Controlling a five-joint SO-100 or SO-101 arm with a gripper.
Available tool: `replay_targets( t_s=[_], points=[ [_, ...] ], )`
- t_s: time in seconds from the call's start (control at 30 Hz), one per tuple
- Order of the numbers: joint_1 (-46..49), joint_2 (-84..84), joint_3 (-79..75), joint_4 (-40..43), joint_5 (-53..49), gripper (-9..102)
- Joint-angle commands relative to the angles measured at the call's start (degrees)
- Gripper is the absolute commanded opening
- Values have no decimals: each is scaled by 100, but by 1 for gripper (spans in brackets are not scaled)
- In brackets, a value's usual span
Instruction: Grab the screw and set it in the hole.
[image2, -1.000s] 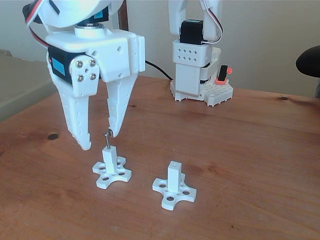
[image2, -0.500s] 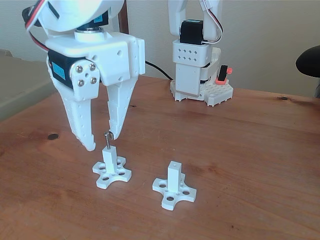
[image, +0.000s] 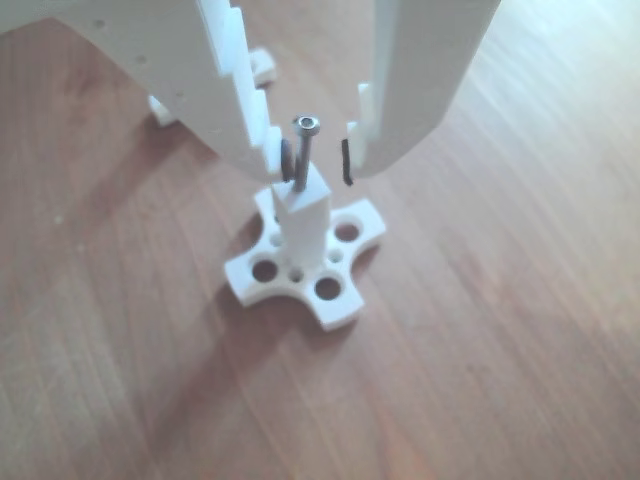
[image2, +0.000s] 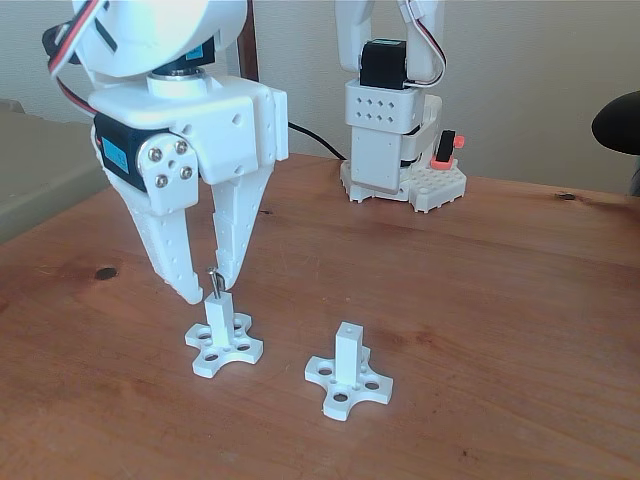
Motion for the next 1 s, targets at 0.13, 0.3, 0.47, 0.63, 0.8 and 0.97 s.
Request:
replay_targets(
  t_s=[0.13,0.3,0.47,0.63,0.8,0.97],
  points=[
    [-35,176,-519,-35,9,4],
    [-35,176,-510,-35,0,3],
    [-35,193,-483,-44,-9,3],
    [-9,211,-483,-44,-26,2],
    [0,229,-483,-35,-53,0],
    [9,229,-501,-18,-62,-2]
  ],
)
